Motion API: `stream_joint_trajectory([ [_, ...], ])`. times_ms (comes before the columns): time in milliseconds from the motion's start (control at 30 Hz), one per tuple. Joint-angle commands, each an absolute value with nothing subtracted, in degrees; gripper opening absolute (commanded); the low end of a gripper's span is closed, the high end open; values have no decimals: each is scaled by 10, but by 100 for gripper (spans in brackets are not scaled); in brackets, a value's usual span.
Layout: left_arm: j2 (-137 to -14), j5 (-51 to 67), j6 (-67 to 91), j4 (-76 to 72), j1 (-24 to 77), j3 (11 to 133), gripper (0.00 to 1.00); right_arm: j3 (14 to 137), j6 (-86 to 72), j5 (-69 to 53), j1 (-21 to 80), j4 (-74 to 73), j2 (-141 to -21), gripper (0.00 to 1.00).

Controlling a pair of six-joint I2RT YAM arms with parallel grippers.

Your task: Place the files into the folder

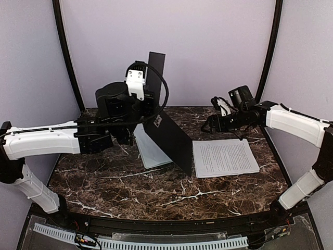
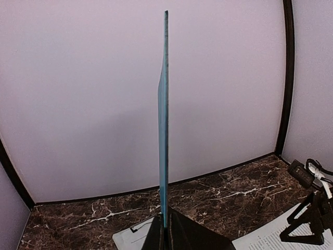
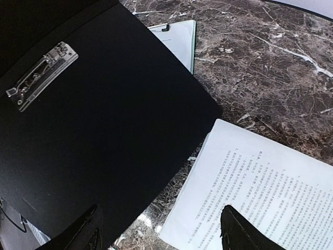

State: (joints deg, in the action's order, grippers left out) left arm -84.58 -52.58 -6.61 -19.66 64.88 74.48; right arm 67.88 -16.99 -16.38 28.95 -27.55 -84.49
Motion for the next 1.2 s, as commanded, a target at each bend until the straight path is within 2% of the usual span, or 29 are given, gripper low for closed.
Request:
stream_joint_trajectory([
  [0,-782,-579,-21,-321,638,687,1,633,-198,-227,287,-248,-833,76],
  [133,-752,-614,17,-369,638,621,1,564,-272,-303,303,-155,-832,79],
  [300,-717,-638,66,-398,637,552,1,513,-344,-334,340,-63,-854,81],
  [467,-682,-635,79,-384,637,516,1,512,-355,-335,359,-51,-885,81],
  [733,-595,-400,105,-207,605,541,1,569,-297,-256,354,-145,-859,81],
  [867,-566,-283,133,-166,581,563,1,589,-280,-241,329,-174,-838,81],
  [1067,-571,-147,199,-104,547,597,1,607,-256,-232,285,-211,-808,80],
  [1167,-594,-33,278,-95,506,598,1,615,-243,-227,274,-229,-803,80],
])
